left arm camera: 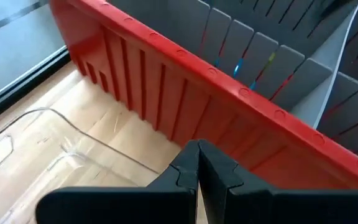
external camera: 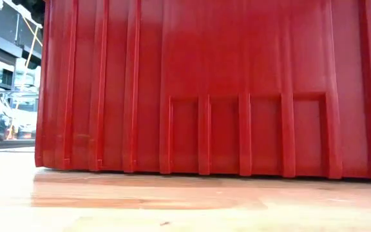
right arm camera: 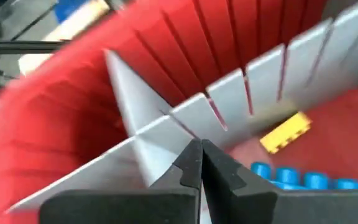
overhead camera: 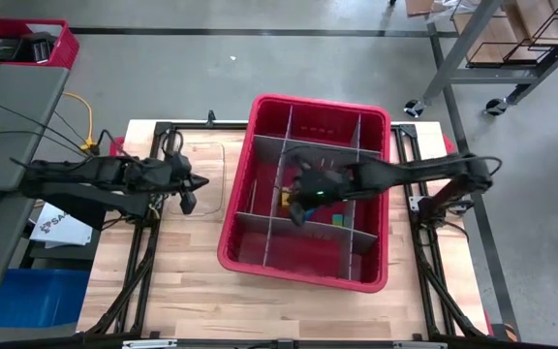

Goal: Sort Items/Unsort Items

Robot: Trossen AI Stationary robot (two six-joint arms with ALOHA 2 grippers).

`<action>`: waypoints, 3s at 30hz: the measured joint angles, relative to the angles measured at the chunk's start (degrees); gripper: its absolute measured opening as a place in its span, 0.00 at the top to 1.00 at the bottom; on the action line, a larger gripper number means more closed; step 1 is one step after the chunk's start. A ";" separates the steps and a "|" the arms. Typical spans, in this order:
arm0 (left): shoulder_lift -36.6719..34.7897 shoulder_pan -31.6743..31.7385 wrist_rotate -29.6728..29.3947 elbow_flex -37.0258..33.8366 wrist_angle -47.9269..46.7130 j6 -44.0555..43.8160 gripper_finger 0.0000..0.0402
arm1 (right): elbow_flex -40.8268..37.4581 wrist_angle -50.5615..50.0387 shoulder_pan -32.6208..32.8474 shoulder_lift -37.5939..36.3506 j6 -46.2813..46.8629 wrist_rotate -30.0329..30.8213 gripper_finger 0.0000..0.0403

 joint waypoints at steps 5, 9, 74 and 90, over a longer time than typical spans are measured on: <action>2.75 -0.02 1.71 0.00 0.21 0.45 1.00 | 8.69 -4.14 4.96 -5.88 -7.87 -0.04 1.00; 5.11 -0.02 1.86 0.00 0.61 0.03 1.00 | 15.29 -16.54 11.80 -3.65 -13.95 -3.58 0.99; 9.71 -0.31 -1.52 -0.02 3.38 -1.37 1.00 | 52.66 -55.44 7.72 9.85 1.63 4.84 1.00; 25.53 3.04 14.68 13.19 12.73 39.49 1.00 | 53.17 -47.94 16.71 -4.27 9.90 31.93 1.00</action>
